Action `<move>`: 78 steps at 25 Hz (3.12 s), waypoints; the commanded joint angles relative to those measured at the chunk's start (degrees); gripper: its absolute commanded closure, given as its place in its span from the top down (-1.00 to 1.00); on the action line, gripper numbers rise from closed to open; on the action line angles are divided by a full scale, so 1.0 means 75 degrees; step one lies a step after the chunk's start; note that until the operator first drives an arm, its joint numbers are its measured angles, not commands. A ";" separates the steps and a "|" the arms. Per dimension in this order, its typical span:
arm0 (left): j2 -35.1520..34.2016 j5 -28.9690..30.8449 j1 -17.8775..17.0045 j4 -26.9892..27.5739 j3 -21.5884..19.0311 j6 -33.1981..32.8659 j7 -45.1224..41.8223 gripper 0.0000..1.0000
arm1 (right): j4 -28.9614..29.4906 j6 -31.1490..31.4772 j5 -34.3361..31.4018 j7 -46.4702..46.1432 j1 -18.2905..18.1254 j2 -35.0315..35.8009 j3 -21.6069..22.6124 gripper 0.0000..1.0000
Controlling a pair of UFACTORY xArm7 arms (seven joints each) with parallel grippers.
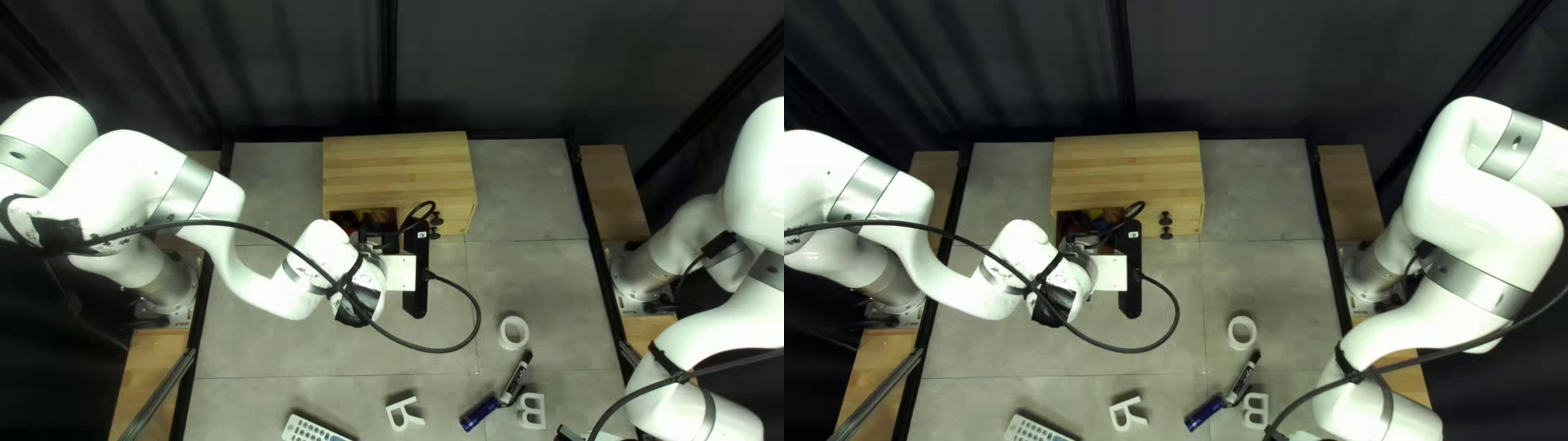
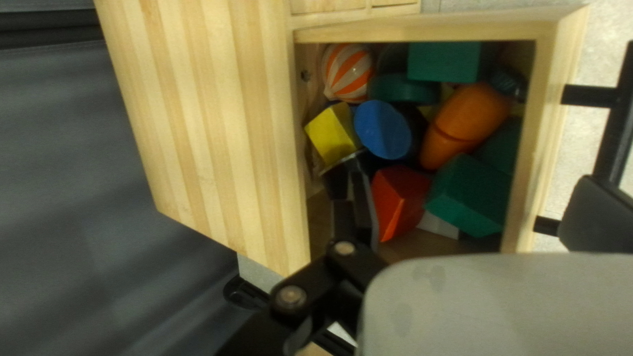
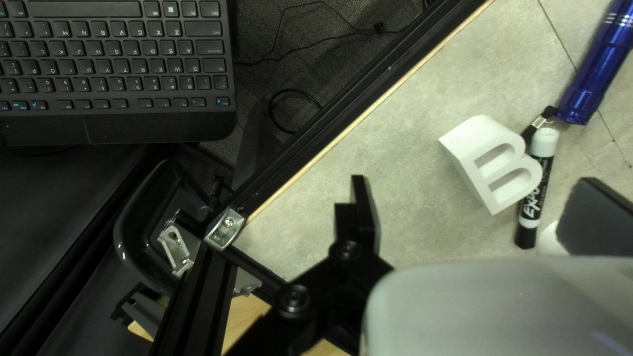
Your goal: Open drawers and place objects into drawer and close
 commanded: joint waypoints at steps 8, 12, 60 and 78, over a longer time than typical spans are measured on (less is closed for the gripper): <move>0.0027 0.0084 0.0018 0.0000 0.0035 0.0057 -0.0023 1.00 | 0.0000 0.0000 0.0000 0.0000 0.0000 0.0000 0.0000 1.00; 0.0049 0.0103 0.0029 0.0035 0.0050 0.0086 -0.0008 1.00 | 0.0000 0.0000 0.0000 0.0000 0.0000 0.0000 0.0000 1.00; -0.0248 0.0174 0.0319 -0.0100 0.0289 0.0019 0.0508 1.00 | 0.0000 0.0000 0.0000 0.0000 0.0000 0.0000 0.0000 1.00; -0.0168 0.0374 0.0504 -0.0181 0.0483 -0.0099 0.0452 1.00 | 0.0000 0.0000 0.0000 0.0000 0.0000 0.0000 0.0000 1.00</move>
